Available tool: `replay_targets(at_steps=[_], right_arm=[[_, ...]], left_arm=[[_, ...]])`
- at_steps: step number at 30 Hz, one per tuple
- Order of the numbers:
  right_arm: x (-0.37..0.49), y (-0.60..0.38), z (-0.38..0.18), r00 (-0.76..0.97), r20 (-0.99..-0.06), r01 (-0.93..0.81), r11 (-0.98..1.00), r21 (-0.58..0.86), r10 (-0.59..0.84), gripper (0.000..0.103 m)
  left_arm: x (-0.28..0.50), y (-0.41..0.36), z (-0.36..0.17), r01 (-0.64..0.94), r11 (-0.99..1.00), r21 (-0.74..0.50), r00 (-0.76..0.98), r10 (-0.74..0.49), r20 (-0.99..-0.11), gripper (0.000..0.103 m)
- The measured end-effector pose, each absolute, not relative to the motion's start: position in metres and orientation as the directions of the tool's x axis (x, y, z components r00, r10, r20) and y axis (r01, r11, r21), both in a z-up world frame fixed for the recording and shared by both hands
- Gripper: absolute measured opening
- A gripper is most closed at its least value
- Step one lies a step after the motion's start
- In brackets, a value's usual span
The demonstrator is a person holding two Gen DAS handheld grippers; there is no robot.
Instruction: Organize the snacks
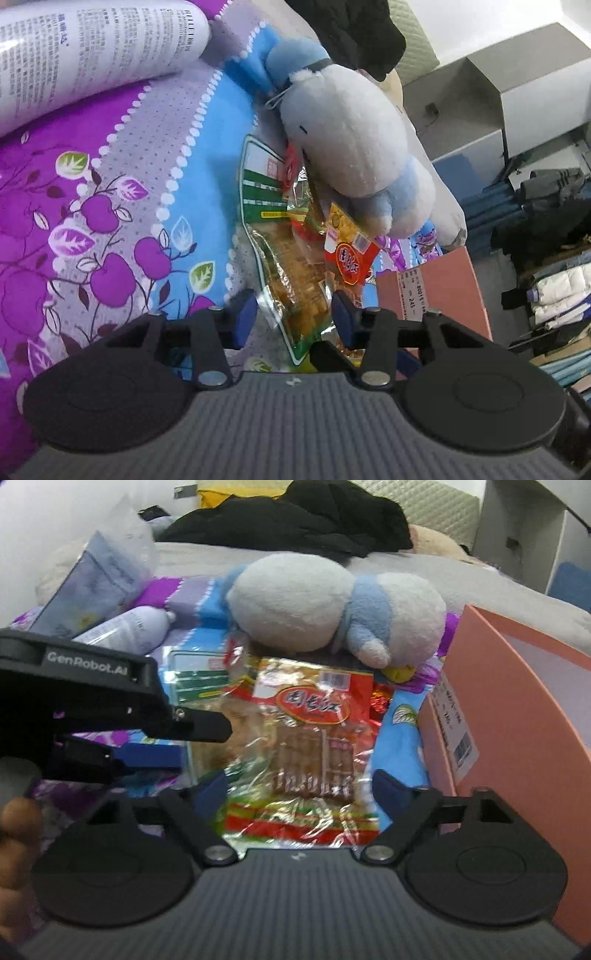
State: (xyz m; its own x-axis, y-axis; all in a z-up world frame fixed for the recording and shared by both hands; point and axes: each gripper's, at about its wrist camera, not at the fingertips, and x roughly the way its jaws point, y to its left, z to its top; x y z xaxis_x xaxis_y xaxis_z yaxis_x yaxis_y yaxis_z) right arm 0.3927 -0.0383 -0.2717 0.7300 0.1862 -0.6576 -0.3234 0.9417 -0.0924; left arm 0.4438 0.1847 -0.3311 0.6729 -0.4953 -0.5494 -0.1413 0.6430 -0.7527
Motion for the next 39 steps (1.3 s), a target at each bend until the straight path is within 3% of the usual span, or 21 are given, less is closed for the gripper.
replay_targets(at_steps=[7, 12, 15, 18, 19, 32, 34, 39], right_arm=[[0.404, -0.046, -0.284, 0.726, -0.646, -0.361, 0.93, -0.066, 0.236, 0.093], [0.406, -0.054, -0.284, 0.685, -0.67, -0.357, 0.933, 0.035, 0.287, 0.092], [0.407, -0.055, -0.284, 0.668, -0.672, -0.36, 0.929, 0.085, 0.321, 0.077], [0.403, -0.053, -0.28, 0.672, -0.673, -0.364, 0.929, 0.064, 0.309, 0.068], [0.401, -0.053, -0.278, 0.671, -0.674, -0.362, 0.93, 0.066, 0.309, 0.058], [0.342, -0.061, -0.25, 0.689, -0.657, -0.375, 0.926, 0.037, 0.305, 0.056], [0.327, -0.063, -0.244, 0.692, -0.654, -0.38, 0.925, 0.03, 0.305, 0.056], [0.295, -0.071, -0.231, 0.693, -0.653, -0.39, 0.921, 0.015, 0.305, 0.056]], left_arm=[[0.441, 0.19, -0.345, -0.165, 0.606, -0.778, 0.704, -0.48, -0.523, 0.027], [0.439, 0.187, -0.343, -0.17, 0.615, -0.77, 0.719, -0.457, -0.524, 0.025], [0.438, 0.185, -0.34, -0.167, 0.622, -0.765, 0.719, -0.454, -0.526, 0.02], [0.432, 0.185, -0.337, -0.164, 0.623, -0.764, 0.718, -0.456, -0.526, 0.016], [0.43, 0.184, -0.336, -0.162, 0.623, -0.765, 0.719, -0.456, -0.524, 0.015], [0.357, 0.177, -0.304, -0.154, 0.633, -0.758, 0.733, -0.441, -0.517, 0.011], [0.339, 0.177, -0.298, -0.157, 0.637, -0.755, 0.737, -0.434, -0.519, 0.003], [0.295, 0.179, -0.287, -0.176, 0.624, -0.761, 0.742, -0.424, -0.519, 0.003]])
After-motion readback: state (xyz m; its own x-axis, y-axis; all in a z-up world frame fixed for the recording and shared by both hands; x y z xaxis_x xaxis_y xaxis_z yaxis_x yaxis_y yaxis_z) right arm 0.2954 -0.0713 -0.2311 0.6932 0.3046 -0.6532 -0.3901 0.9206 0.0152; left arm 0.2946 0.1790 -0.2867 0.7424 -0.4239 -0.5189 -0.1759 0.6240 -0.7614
